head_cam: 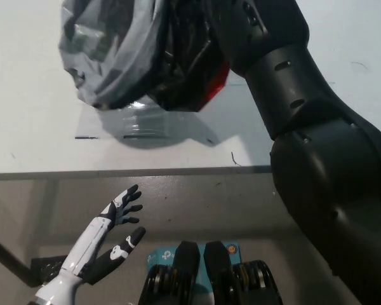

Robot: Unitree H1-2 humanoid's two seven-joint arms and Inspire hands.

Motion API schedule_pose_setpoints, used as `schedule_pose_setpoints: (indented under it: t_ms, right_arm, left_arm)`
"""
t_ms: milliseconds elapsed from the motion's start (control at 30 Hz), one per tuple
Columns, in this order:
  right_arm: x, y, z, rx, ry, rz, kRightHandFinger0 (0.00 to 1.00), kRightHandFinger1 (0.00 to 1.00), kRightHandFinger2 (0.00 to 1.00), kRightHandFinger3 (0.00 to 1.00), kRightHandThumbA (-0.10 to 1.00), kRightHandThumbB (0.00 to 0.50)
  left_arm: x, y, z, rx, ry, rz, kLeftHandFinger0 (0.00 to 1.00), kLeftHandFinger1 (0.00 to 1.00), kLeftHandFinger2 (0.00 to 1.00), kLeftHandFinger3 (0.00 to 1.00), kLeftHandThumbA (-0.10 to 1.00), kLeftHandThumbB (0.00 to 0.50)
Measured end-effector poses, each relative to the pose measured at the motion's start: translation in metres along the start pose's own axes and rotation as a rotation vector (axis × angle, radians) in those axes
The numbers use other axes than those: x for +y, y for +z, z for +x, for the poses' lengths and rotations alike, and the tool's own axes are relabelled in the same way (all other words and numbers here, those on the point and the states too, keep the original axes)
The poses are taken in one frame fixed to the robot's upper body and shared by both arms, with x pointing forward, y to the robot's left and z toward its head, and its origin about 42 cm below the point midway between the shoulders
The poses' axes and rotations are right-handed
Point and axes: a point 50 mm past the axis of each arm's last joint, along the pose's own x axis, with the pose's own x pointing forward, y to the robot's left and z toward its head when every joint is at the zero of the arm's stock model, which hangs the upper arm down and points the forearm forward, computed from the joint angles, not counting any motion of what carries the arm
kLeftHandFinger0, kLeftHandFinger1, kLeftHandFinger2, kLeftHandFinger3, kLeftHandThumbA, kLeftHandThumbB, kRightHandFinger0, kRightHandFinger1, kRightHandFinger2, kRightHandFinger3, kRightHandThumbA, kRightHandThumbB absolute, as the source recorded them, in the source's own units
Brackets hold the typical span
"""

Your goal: Use the right hand to pick up a small rectangular container and put it into a plastic bag and lift the bag

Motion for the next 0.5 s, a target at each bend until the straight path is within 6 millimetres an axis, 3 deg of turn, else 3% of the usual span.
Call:
schedule_pose_setpoints:
  t_ms: [67,167,400,433,467,500]
  right_arm:
    - [0.001,-0.002,0.0,0.003,-0.001,-0.014,0.0,0.28,0.82,1.0,-0.1,0.107]
    - [0.001,-0.006,0.001,0.006,-0.003,-0.038,0.01,0.32,0.83,1.0,-0.1,0.104]
    - [-0.002,-0.017,0.005,0.028,-0.01,-0.028,0.0,0.26,0.73,1.0,-0.1,0.133]
    - [-0.002,-0.017,0.005,0.029,-0.01,-0.028,0.0,0.24,0.69,1.0,-0.1,0.118]
    - [-0.003,-0.019,0.005,0.033,-0.012,-0.025,0.0,0.24,0.67,1.0,-0.1,0.145]
    - [-0.004,-0.024,0.006,0.042,-0.016,-0.019,0.0,0.23,0.66,0.91,-0.1,0.158]
  left_arm:
    - [0.0,0.0,0.0,0.0,-0.002,0.0,0.81,0.87,1.0,1.0,0.82,0.197]
    - [0.0,0.001,0.0,-0.002,-0.003,0.002,0.81,0.87,1.0,1.0,0.83,0.208]
    - [0.001,0.002,0.0,-0.007,-0.005,0.006,0.81,0.86,1.0,1.0,0.83,0.208]
    - [0.001,0.002,0.0,-0.007,-0.005,0.006,0.81,0.86,1.0,1.0,0.84,0.208]
    - [0.001,0.002,0.0,-0.007,-0.005,0.006,0.81,0.86,1.0,1.0,0.83,0.209]
    - [0.0,0.003,0.0,-0.008,-0.006,0.007,0.81,0.86,1.0,1.0,0.83,0.218]
